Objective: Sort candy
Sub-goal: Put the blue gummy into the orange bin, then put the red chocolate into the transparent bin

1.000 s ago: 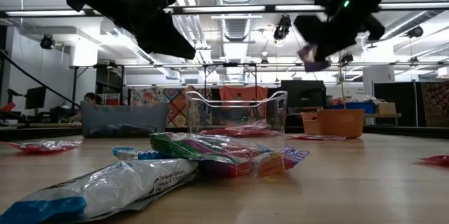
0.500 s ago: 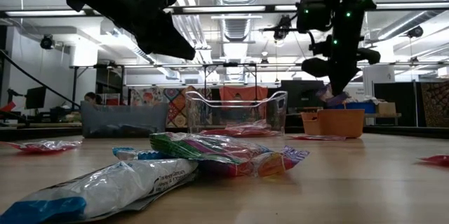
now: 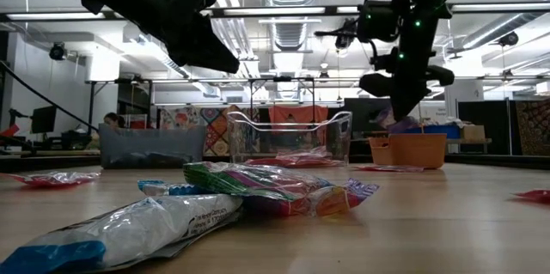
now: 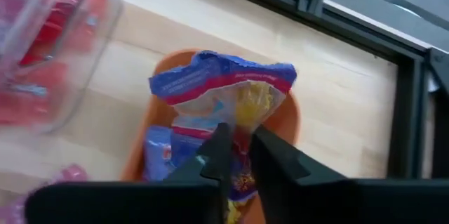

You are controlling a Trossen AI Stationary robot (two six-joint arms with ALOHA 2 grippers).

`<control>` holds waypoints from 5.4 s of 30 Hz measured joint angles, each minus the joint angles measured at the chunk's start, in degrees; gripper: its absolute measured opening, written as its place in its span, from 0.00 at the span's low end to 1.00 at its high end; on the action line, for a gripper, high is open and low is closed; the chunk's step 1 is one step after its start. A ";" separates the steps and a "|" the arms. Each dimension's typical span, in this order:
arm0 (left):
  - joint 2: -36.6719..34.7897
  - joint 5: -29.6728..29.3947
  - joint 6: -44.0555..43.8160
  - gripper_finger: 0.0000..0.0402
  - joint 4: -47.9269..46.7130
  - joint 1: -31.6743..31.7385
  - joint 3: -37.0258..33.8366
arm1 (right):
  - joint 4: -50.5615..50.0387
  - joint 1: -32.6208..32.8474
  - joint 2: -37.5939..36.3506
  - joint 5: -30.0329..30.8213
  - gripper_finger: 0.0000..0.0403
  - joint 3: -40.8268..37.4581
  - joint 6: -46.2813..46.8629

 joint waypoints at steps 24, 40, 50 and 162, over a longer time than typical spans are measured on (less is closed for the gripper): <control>0.00 0.29 -29.51 0.26 -18.35 -6.17 0.00 | 1.24 9.04 -7.78 -0.80 0.32 0.00 0.90; 1.39 4.92 -70.42 0.19 -39.13 -18.45 0.00 | 9.64 21.27 -8.85 3.77 0.32 0.00 -1.68; 6.65 4.09 -78.70 0.10 -47.71 -19.69 5.42 | 9.50 21.40 -8.75 3.81 0.32 0.00 -2.79; 33.54 9.68 35.45 0.01 -27.17 27.61 41.28 | 14.44 52.30 -9.11 -0.62 0.32 -3.82 7.37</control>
